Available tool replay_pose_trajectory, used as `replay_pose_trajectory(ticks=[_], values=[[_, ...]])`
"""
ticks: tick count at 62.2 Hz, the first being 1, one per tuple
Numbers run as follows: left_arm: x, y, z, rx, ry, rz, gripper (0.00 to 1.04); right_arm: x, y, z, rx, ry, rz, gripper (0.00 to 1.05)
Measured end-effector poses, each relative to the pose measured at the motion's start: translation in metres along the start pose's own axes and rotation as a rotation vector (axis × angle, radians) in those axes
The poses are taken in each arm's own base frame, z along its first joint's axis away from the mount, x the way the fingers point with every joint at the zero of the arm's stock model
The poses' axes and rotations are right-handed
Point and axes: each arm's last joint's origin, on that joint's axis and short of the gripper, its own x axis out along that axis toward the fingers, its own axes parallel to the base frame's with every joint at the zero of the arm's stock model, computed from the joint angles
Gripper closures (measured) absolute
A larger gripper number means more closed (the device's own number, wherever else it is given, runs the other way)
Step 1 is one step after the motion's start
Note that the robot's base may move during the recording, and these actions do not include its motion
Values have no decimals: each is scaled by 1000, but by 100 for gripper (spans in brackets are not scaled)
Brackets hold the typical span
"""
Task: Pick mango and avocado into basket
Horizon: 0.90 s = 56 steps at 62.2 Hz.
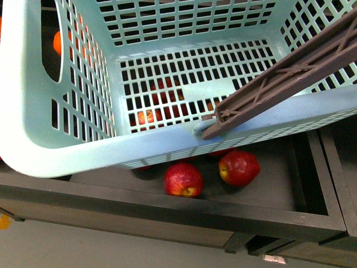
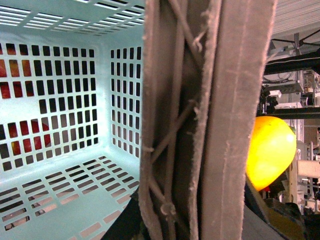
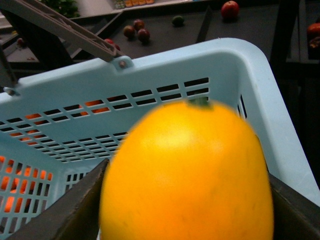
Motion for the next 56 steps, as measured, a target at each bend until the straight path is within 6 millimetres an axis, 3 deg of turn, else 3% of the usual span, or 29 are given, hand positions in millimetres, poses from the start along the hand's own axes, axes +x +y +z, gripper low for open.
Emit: replay_pose_trajectory(ticks=[6,15,25,33,38,44,56], values=[[0,0,0,0,0,0,89,1,-1,-2,12,-1,-7,7],[2,1,-1,3,4,8,89,-6,-8,0,39,-24,-43,9],[2,1,0,3,0,12,89,-38,-35,15,88,-116,-197,9],[2,1,0,3,2,10,89,-67,-39,9,-60,-247,-294,28],[2,1,-1,3,7,8,89,-77,-38,-8,-111,-241,-294,42],[2,1,-1,2,9,6,89,-88,-39,-38,-137,-197,-301,67],[2,1,-1,7,2,11,89,-103,-36,-58,-152,-205,-302,98]])
